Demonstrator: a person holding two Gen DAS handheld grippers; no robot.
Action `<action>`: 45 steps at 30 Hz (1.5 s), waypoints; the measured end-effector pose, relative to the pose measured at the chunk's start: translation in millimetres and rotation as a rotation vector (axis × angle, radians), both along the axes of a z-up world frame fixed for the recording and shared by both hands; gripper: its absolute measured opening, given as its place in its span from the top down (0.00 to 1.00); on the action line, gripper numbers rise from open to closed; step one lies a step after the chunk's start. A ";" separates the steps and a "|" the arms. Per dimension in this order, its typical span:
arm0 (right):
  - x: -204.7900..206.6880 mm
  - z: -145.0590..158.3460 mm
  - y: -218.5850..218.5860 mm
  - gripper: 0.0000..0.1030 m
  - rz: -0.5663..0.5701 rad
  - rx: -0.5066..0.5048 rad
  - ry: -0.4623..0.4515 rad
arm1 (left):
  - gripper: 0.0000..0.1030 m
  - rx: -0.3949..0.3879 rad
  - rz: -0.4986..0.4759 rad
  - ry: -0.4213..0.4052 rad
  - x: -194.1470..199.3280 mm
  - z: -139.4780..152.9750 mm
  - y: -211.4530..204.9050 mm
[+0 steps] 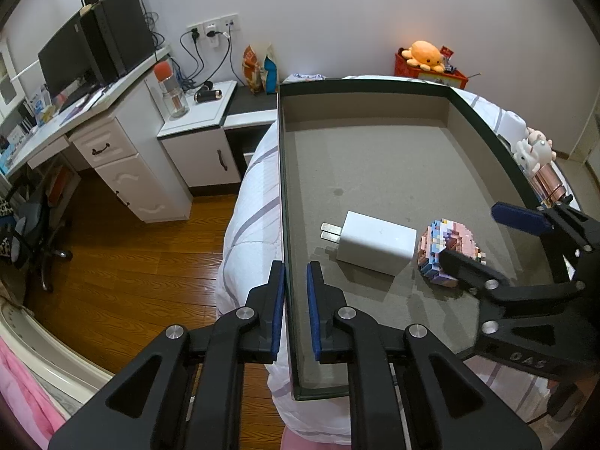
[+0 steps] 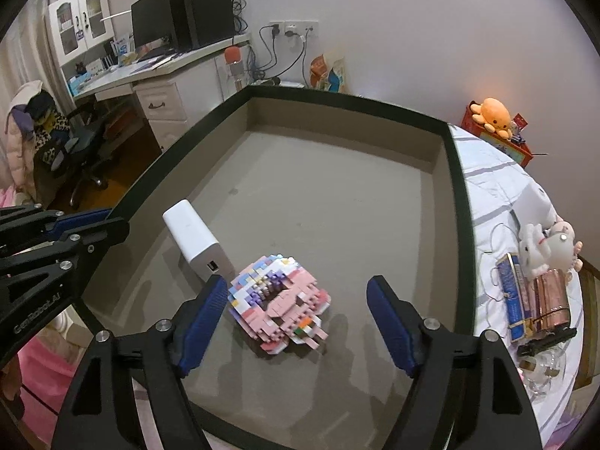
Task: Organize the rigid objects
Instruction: 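Lift the pink block figure into the tray beside the charger and release, then move the right tool to the white-pink block figure and grasp it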
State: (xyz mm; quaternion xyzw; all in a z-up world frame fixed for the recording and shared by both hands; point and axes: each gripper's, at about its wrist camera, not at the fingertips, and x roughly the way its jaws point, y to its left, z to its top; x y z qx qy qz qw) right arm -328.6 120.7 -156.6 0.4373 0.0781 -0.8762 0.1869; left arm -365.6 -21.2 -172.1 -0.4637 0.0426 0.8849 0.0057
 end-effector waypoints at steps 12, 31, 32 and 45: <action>41.1 52.6 79.4 0.24 -0.171 -0.065 0.185 | 0.90 0.006 0.000 -0.003 -1.1 0.5 -0.1; 54.9 -13.0 152.9 0.24 -0.377 -0.053 0.020 | 0.90 0.009 0.001 -0.003 -0.7 -0.8 0.7; 55.2 -15.1 152.7 0.24 -0.377 -0.052 0.018 | 0.90 0.010 0.001 -0.002 -0.7 -0.9 0.7; 35.2 -37.4 147.9 0.42 -0.391 -0.001 0.010 | 0.90 0.006 -0.003 -0.002 -1.6 -0.7 2.2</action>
